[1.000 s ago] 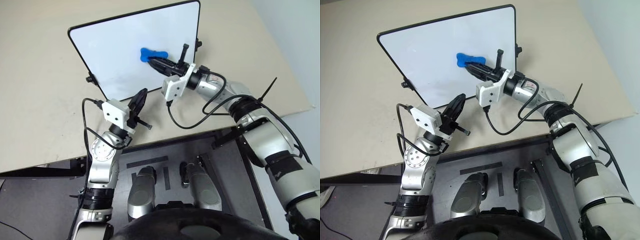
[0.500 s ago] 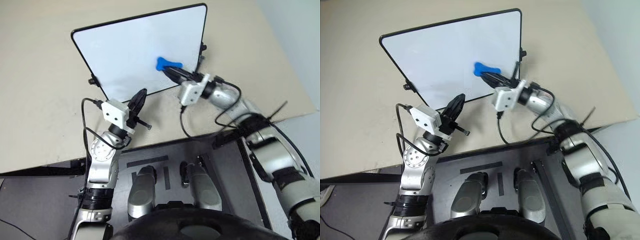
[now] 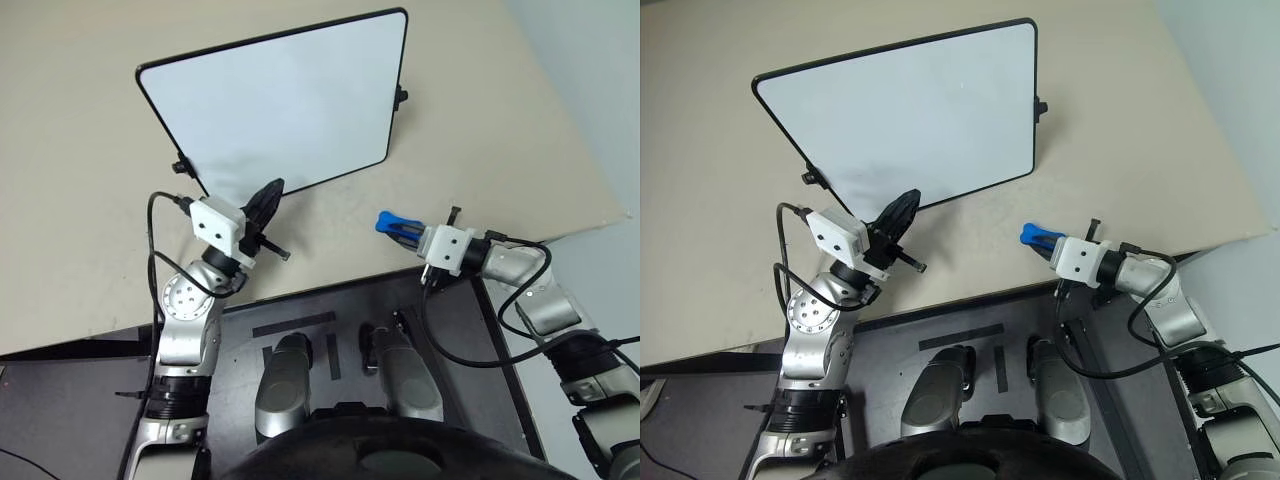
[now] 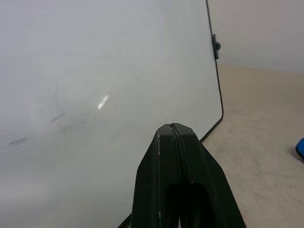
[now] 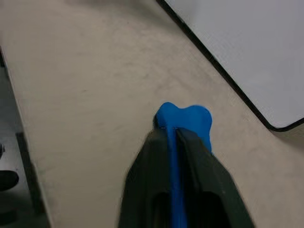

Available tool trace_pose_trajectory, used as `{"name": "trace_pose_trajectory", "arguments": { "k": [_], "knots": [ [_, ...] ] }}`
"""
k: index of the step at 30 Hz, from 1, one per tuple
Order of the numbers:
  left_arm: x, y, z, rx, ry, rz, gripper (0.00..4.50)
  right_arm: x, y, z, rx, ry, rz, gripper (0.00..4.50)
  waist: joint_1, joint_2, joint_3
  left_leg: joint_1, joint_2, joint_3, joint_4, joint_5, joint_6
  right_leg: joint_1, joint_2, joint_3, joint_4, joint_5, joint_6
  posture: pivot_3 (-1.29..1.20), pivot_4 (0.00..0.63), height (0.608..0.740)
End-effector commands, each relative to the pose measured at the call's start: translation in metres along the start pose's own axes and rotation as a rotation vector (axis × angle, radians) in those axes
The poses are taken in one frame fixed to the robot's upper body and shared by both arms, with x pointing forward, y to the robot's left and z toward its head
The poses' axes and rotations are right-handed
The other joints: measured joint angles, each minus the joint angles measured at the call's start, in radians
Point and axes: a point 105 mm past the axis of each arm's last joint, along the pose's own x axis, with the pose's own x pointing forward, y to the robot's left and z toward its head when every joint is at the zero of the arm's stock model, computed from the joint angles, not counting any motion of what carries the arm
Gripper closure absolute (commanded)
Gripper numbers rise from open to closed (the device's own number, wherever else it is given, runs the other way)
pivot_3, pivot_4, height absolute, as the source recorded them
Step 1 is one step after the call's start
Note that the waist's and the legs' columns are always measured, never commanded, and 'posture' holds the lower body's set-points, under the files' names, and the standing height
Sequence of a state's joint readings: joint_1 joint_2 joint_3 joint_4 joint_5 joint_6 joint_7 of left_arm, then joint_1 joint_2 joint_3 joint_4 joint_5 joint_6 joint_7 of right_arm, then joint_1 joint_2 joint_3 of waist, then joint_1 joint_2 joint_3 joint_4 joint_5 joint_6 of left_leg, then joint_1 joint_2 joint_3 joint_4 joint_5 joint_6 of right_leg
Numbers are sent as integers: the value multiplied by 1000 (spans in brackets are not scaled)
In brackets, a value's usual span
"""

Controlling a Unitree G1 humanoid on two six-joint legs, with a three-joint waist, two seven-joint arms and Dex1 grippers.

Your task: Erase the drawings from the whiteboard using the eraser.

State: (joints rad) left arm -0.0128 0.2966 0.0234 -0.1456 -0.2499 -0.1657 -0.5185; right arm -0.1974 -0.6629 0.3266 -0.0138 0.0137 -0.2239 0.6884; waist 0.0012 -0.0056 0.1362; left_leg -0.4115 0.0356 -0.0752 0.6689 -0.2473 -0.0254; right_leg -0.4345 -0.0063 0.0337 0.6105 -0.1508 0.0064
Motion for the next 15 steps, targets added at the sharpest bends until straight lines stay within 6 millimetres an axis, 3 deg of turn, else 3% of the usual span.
{"name": "trace_pose_trajectory", "arguments": {
  "k": [1,3,8,15],
  "knots": [
    [2,4,9,11,-27,-10,4500,2,-13,16,-29,-40,-45,2690,0,0,0,2,0,0,0,0,0,2,0,0,0,0,1,0,150,740],
    [2,4,10,12,-27,-13,4500,2,-16,19,-17,-55,-57,2002,0,0,0,6,0,0,0,0,0,5,0,1,0,-5,9,0,150,740],
    [1,5,12,19,-19,-23,4500,-5,-28,29,-63,-85,-137,224,2,0,0,7,-1,0,0,1,0,7,0,1,0,-6,11,0,150,740],
    [3,4,11,14,-8,-46,4500,-16,-39,43,-56,-113,-239,224,4,0,0,7,-1,0,-1,-3,0,6,0,1,0,-6,3,0,150,740]
  ]
}}
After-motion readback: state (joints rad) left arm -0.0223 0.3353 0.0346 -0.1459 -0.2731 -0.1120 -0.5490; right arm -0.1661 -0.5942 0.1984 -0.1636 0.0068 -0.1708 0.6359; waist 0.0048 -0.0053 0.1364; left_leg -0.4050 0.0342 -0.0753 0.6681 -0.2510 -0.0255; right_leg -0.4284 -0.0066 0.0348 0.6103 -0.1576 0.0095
